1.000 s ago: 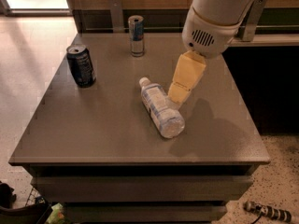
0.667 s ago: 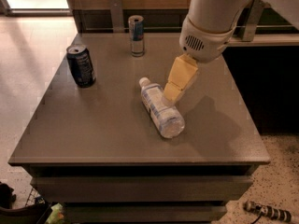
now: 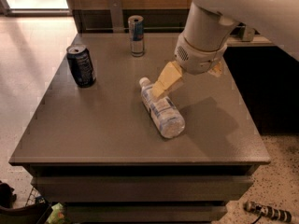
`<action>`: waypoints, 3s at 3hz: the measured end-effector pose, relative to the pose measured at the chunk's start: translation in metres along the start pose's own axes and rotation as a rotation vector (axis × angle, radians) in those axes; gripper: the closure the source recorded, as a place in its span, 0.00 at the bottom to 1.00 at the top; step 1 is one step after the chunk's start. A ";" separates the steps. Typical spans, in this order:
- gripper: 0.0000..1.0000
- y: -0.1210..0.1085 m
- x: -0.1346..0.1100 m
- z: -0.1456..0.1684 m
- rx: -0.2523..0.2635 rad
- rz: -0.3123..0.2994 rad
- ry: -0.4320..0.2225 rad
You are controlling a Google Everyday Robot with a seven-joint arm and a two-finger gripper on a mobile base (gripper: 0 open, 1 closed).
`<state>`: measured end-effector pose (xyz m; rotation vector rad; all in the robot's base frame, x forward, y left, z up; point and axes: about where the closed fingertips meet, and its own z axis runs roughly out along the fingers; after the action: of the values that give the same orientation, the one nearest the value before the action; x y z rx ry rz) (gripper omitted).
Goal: Place blue plastic bottle upright
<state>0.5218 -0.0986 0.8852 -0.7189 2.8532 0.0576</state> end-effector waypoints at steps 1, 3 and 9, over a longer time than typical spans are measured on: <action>0.00 0.024 -0.012 0.017 -0.010 0.028 0.029; 0.00 0.047 -0.016 0.060 -0.023 -0.009 0.113; 1.00 0.049 -0.016 0.072 -0.039 -0.045 0.111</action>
Offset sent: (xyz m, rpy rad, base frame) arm -0.0009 0.0610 -0.0428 -0.0422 0.1293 -0.0189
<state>0.5254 -0.0415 0.8170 -0.8187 2.9465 0.0696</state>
